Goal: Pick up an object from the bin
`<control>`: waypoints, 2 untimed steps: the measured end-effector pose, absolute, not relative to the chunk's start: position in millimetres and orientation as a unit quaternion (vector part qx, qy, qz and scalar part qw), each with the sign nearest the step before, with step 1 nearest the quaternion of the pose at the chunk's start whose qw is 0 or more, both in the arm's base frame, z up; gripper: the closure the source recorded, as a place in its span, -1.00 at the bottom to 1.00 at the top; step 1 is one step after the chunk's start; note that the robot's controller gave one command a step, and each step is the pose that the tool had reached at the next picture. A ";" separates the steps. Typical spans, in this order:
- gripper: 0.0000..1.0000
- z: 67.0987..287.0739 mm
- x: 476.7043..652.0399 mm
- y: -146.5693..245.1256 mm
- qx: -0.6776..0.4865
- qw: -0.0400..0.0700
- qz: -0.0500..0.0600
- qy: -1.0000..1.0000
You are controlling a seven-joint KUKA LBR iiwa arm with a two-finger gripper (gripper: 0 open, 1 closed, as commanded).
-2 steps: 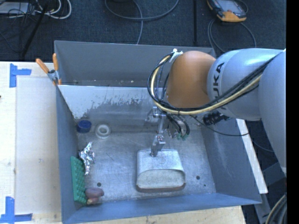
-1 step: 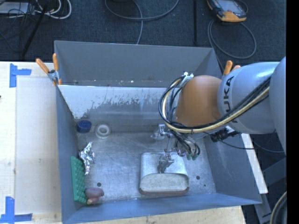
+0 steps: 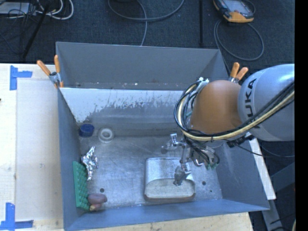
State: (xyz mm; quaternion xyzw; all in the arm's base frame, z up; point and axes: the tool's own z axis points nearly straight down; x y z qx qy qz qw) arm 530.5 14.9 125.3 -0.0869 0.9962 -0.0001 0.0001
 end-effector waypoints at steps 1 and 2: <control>-1.00 77.5 555.2 11.9 -0.190 -0.005 0.006 0.982; -1.00 76.2 516.1 0.0 -0.044 0.006 0.000 0.999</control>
Offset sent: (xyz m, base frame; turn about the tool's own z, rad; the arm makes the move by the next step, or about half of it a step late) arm 0.0231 -0.0104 -0.0553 -0.2110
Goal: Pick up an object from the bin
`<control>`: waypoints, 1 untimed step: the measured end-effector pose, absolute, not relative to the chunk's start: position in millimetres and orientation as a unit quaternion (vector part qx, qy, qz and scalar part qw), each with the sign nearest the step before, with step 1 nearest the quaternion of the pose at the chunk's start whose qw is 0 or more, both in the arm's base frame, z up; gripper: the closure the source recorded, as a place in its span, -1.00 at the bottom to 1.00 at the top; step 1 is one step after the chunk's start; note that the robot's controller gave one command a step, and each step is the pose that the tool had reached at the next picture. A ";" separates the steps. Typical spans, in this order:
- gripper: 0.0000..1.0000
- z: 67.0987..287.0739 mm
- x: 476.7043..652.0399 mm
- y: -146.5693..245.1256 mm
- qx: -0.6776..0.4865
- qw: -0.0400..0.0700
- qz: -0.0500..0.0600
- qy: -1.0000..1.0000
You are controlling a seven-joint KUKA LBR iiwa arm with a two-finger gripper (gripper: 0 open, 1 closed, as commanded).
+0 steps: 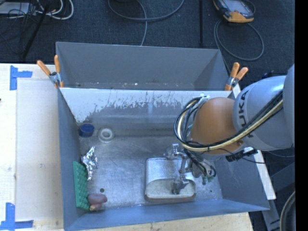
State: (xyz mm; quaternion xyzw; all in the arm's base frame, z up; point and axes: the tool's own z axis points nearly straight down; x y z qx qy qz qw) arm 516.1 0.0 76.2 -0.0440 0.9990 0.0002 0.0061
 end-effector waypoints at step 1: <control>1.00 77.6 518.5 0.2 -0.044 0.011 0.000 0.999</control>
Offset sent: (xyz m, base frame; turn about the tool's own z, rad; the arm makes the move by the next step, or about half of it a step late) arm 0.0000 0.0000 0.0000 0.0000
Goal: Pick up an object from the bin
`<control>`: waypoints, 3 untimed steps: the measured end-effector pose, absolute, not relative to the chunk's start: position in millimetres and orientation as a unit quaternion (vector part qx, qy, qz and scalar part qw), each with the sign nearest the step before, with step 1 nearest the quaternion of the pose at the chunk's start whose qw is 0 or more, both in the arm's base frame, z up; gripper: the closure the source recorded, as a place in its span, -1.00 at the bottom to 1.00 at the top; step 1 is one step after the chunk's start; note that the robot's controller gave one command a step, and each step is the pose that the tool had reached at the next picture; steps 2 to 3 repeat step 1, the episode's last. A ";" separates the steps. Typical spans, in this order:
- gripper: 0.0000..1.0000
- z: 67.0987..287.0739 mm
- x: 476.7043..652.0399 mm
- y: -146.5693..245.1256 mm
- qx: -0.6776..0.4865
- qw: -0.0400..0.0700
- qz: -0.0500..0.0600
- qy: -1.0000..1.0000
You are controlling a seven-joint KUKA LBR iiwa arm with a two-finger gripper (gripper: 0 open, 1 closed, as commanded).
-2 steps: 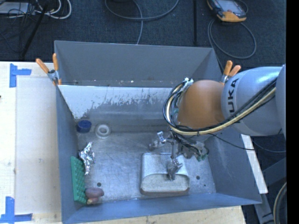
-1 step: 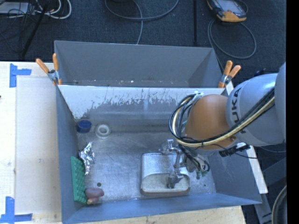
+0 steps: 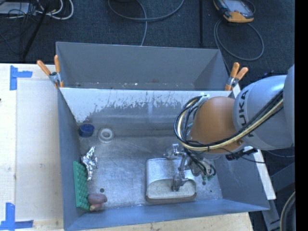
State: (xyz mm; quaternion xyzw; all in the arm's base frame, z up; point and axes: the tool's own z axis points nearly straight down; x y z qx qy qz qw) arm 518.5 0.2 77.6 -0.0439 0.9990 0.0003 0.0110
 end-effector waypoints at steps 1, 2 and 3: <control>1.00 220.0 531.1 -16.2 -0.077 0.004 -0.001 0.997; 1.00 220.0 531.1 -16.2 -0.077 0.004 -0.001 0.997; 1.00 220.0 531.1 -16.2 -0.077 0.004 -0.001 0.997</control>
Offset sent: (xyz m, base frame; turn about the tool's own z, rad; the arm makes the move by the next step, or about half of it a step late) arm 0.0106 -0.0164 0.1388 -0.0665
